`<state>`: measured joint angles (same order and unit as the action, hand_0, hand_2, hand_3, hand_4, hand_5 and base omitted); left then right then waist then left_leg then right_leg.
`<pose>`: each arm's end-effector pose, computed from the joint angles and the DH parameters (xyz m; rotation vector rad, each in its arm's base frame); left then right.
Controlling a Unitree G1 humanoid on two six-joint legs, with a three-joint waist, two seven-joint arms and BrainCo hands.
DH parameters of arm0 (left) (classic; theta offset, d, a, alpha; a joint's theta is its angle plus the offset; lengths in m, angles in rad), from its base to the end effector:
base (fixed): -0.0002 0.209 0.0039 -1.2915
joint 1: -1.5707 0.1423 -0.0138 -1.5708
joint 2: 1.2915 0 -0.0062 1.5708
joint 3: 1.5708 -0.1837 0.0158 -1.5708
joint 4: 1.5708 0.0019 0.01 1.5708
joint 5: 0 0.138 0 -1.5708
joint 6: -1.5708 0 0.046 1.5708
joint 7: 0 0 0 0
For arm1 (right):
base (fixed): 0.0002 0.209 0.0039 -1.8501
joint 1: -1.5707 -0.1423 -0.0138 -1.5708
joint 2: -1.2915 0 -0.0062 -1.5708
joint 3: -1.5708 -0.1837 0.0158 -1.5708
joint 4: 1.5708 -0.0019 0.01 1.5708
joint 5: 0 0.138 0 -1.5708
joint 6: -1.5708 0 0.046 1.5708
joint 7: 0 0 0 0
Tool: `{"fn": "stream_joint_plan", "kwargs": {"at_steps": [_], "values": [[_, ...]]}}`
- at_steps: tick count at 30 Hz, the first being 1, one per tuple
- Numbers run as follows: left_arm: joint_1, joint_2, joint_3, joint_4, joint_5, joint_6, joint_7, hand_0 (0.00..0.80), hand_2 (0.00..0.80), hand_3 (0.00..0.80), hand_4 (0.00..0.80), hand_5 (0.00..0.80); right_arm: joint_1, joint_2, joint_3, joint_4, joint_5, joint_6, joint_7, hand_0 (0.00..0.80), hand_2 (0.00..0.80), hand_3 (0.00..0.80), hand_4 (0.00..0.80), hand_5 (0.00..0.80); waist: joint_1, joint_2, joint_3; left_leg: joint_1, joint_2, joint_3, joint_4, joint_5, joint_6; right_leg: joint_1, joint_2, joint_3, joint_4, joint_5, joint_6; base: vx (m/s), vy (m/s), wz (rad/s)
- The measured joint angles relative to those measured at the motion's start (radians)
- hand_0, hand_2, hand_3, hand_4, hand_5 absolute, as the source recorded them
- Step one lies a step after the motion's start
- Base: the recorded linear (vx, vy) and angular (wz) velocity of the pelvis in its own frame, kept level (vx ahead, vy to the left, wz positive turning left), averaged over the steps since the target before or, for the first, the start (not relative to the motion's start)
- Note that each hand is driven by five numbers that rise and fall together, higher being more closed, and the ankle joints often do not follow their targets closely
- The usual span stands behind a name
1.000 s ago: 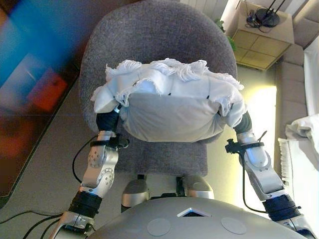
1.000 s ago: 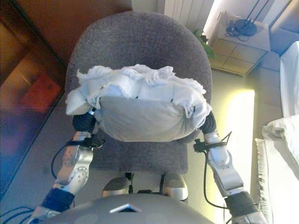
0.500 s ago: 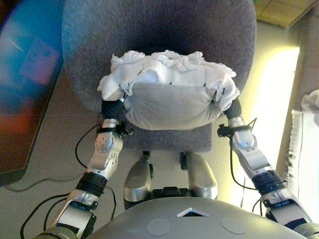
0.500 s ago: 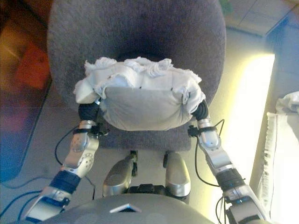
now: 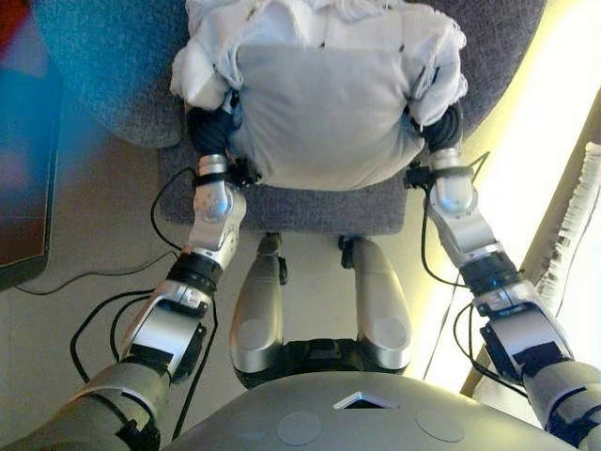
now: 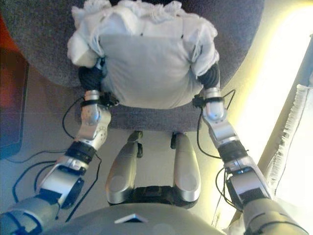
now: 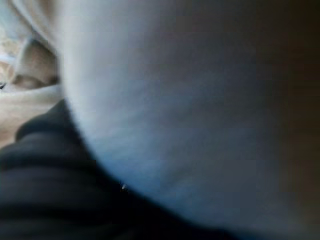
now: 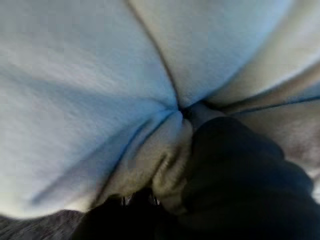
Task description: Pick up the cushion and take it to the sofa
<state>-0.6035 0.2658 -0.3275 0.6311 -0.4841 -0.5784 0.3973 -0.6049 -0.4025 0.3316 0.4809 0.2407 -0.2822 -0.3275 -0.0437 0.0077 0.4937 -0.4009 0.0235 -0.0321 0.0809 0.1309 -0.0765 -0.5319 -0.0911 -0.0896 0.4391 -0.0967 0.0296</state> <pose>0.3019 0.1412 0.0951 -0.1813 -0.4218 0.1603 0.3052 -0.1607 0.1133 -0.2217 -0.3605 -0.0397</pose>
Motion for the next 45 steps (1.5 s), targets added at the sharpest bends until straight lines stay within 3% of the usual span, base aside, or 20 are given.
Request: {"fn": "stream_joint_plan", "kwargs": {"at_steps": [1, 2, 3, 4, 5, 6, 7, 12, 17, 21, 28, 31, 35, 41, 45], "values": [[-0.037, -0.004, -0.002, 0.040, -0.001, -0.001, 0.008, 0.631, 0.631, 0.631, 0.631, 0.631, -0.046, 0.002, 0.011, 0.048, 0.007, 0.002, -0.013, 0.800, 0.800, 0.800, 0.800, 0.800, -0.001, 0.000, 0.000, -0.007, 0.000, -0.001, 0.001, 0.003, -0.001, -0.006, 0.000, -0.001, -0.001, 0.002, -0.002, -0.038, -0.001, 0.04], [-0.097, -0.007, -0.004, 0.094, -0.010, 0.007, 0.023, 0.524, 0.524, 0.524, 0.524, 0.524, -0.114, 0.000, 0.039, 0.109, 0.010, 0.008, -0.035, 0.696, 0.696, 0.696, 0.696, 0.696, -0.003, 0.000, 0.000, -0.020, 0.000, 0.000, 0.001, 0.009, -0.001, -0.019, 0.000, -0.003, 0.000, 0.003, -0.004, -0.025, -0.011, 0.04], [-0.130, -0.005, -0.004, 0.115, -0.015, 0.017, 0.033, 0.414, 0.414, 0.414, 0.414, 0.414, -0.150, 0.000, 0.050, 0.130, 0.018, 0.018, -0.046, 0.474, 0.474, 0.474, 0.474, 0.474, -0.006, 0.000, 0.000, -0.029, 0.001, 0.000, 0.002, 0.010, -0.002, -0.028, 0.000, -0.003, 0.001, 0.003, -0.004, -0.010, -0.022, 0.03], [-0.155, 0.000, -0.004, 0.129, -0.022, 0.026, 0.039, 0.232, 0.232, 0.232, 0.232, 0.232, -0.179, 0.001, 0.054, 0.144, 0.023, 0.028, -0.057, 0.298, 0.298, 0.298, 0.298, 0.298, -0.008, 0.000, 0.000, -0.039, 0.002, 0.000, 0.002, 0.012, -0.003, -0.038, 0.001, -0.004, 0.000, 0.005, -0.007, -0.002, -0.027, 0.06], [-0.181, 0.008, -0.003, 0.157, -0.023, 0.030, 0.039, 0.000, 0.000, 0.000, 0.000, 0.000, -0.210, 0.002, 0.062, 0.176, 0.027, 0.029, -0.068, 0.213, 0.213, 0.213, 0.213, 0.213, -0.015, 0.000, 0.000, -0.050, 0.004, 0.000, 0.004, 0.013, -0.003, -0.044, 0.001, -0.010, 0.001, 0.006, -0.008, 0.005, -0.026, 0.09], [-0.199, 0.012, -0.003, 0.178, -0.026, 0.035, 0.039, 0.000, 0.000, 0.000, 0.000, 0.000, -0.230, 0.002, 0.069, 0.199, 0.029, 0.031, -0.073, 0.072, 0.072, 0.072, 0.072, 0.072, -0.017, 0.000, 0.000, -0.056, 0.005, 0.000, 0.005, 0.014, -0.003, -0.047, 0.001, -0.013, 0.000, 0.008, -0.012, 0.009, -0.018, 0.12], [-0.220, 0.016, -0.004, 0.195, -0.045, 0.044, 0.039, 0.000, 0.000, 0.000, 0.000, 0.000, -0.252, 0.001, 0.075, 0.221, 0.031, 0.033, -0.077, 0.000, 0.000, 0.000, 0.000, 0.000, -0.019, 0.000, 0.000, -0.061, 0.006, 0.000, 0.005, 0.015, -0.004, -0.051, 0.001, -0.016, 0.000, 0.008, -0.013, 0.008, -0.012, 0.08], [-0.310, 0.045, -0.004, 0.277, -0.083, 0.080, 0.060, 0.000, 0.000, 0.000, 0.000, 0.000, -0.373, -0.004, 0.085, 0.364, 0.048, 0.034, -0.097, 0.000, 0.000, 0.000, 0.000, 0.000, -0.018, 0.000, -0.001, -0.071, 0.008, 0.001, 0.006, 0.016, -0.005, -0.061, 0.002, -0.016, 0.000, 0.009, -0.014, 0.001, -0.002, 0.01], [-0.318, 0.097, -0.003, 0.289, -0.081, 0.111, 0.091, 0.000, 0.000, 0.000, 0.000, 0.000, -0.384, -0.026, 0.087, 0.369, 0.079, 0.034, -0.107, 0.000, 0.000, 0.000, 0.000, 0.000, -0.012, 0.001, -0.001, -0.076, 0.009, 0.001, 0.007, 0.017, -0.006, -0.066, 0.002, -0.017, 0.002, 0.009, -0.014, 0.000, 0.000, 0.00], [-0.305, 0.163, 0.012, 0.301, -0.032, 0.119, 0.229, 0.000, 0.000, 0.000, 0.000, 0.000, -0.376, -0.045, 0.085, 0.374, 0.125, 0.021, -0.105, 0.000, 0.000, 0.000, 0.000, 0.000, 0.002, 0.003, -0.003, -0.075, 0.008, 0.002, 0.007, 0.018, -0.008, -0.072, 0.000, -0.017, 0.012, 0.007, -0.016, -0.008, 0.000, 0.00], [-0.115, 0.270, 0.323, 0.500, -0.185, 0.154, 0.382, 0.000, 0.000, 0.000, 0.000, 0.000, -0.313, -0.077, 0.029, 0.358, 0.202, -0.061, -0.110, 0.000, 0.000, 0.000, 0.000, 0.000, 0.039, 0.016, -0.003, -0.061, 0.007, 0.003, 0.007, 0.020, -0.012, -0.068, -0.004, -0.017, 0.035, -0.003, -0.032, -0.021, 0.036, 0.02], [-0.027, 0.307, 0.426, 0.503, -0.269, 0.180, 0.452, 0.000, 0.000, 0.000, 0.000, 0.000, -0.263, -0.128, 0.005, 0.335, 0.211, -0.065, -0.113, 0.000, 0.000, 0.000, 0.000, 0.000, 0.066, 0.018, -0.001, -0.041, -0.007, 0.003, 0.006, 0.022, -0.009, -0.058, -0.020, -0.017, 0.050, -0.015, -0.031, -0.039, 0.089, 0.08], [0.061, 0.358, 0.473, 0.470, -0.320, 0.187, 0.507, 0.000, 0.000, 0.000, 0.000, 0.000, -0.168, -0.162, -0.075, 0.250, 0.214, -0.072, -0.114, 0.000, 0.000, 0.000, 0.000, 0.000, 0.089, 0.019, -0.001, -0.011, -0.017, 0.006, -0.013, 0.024, -0.007, -0.035, -0.031, -0.010, 0.052, -0.021, -0.021, -0.055, 0.035, 0.04], [0.173, 0.362, 0.536, 0.422, -0.337, 0.248, 0.528, 0.000, 0.000, 0.000, 0.000, 0.000, 0.010, -0.230, -0.161, 0.117, 0.213, -0.093, -0.084, 0.000, 0.000, 0.000, 0.000, 0.000, 0.086, 0.019, -0.001, 0.041, -0.019, 0.006, -0.041, 0.025, -0.001, 0.025, -0.031, -0.012, 0.015, -0.015, -0.010, -0.007, 0.004, 0.01], [0.249, 0.361, 0.601, 0.413, -0.338, 0.277, 0.539, 0.000, 0.000, 0.000, 0.000, 0.000, 0.131, -0.242, -0.330, 0.120, 0.225, -0.124, -0.077, 0.000, 0.000, 0.000, 0.000, 0.000, 0.084, 0.017, -0.003, 0.107, -0.016, 0.008, -0.073, 0.024, 0.007, 0.095, -0.029, -0.015, -0.026, -0.014, -0.001, 0.000, 0.000, 0.00]]}}
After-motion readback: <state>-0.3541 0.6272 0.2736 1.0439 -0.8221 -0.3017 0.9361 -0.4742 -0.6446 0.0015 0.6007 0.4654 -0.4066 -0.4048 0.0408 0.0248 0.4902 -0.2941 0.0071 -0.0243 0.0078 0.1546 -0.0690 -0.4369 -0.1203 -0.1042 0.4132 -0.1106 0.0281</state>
